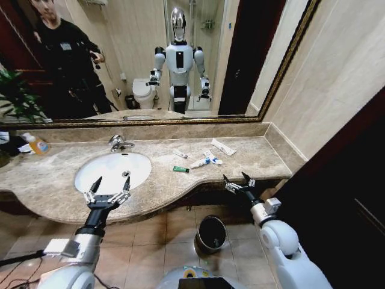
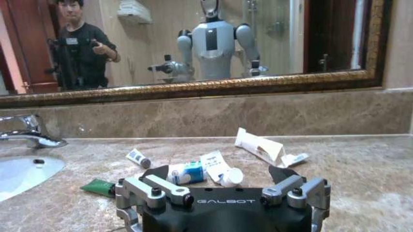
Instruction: Pick up the trash from the sink and place it in the trash bin.
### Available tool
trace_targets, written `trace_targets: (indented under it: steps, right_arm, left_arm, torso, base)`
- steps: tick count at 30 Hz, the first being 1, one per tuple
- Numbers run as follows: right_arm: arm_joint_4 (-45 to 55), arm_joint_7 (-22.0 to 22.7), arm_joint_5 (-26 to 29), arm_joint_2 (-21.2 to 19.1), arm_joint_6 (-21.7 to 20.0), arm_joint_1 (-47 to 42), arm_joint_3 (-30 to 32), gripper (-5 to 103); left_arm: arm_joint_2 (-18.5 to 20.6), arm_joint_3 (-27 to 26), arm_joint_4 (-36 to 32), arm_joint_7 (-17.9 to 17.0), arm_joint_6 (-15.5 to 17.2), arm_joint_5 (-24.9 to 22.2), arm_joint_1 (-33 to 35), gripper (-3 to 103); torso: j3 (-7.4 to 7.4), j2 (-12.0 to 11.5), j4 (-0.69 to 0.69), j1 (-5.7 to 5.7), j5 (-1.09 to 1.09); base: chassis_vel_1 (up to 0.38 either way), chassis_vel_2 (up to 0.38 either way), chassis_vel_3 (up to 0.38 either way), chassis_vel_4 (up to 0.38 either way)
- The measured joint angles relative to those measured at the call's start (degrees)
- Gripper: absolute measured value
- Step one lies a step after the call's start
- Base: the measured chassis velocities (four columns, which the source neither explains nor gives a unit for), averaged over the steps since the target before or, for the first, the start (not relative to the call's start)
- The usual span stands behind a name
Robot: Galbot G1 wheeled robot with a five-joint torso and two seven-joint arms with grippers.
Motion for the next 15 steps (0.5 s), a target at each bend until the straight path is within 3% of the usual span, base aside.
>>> trace_targets:
  steps: [15]
  right_arm:
    - [-3.9,-1.2,0.5,-2.5,1.1,4.3,-1.1,100]
  left_arm:
    - [0.0,0.0,0.0,0.0,0.0,0.0,0.0,100]
  torso:
    - [0.0,0.0,0.0,0.0,0.0]
  base:
    - [0.0,0.0,0.0,0.0]
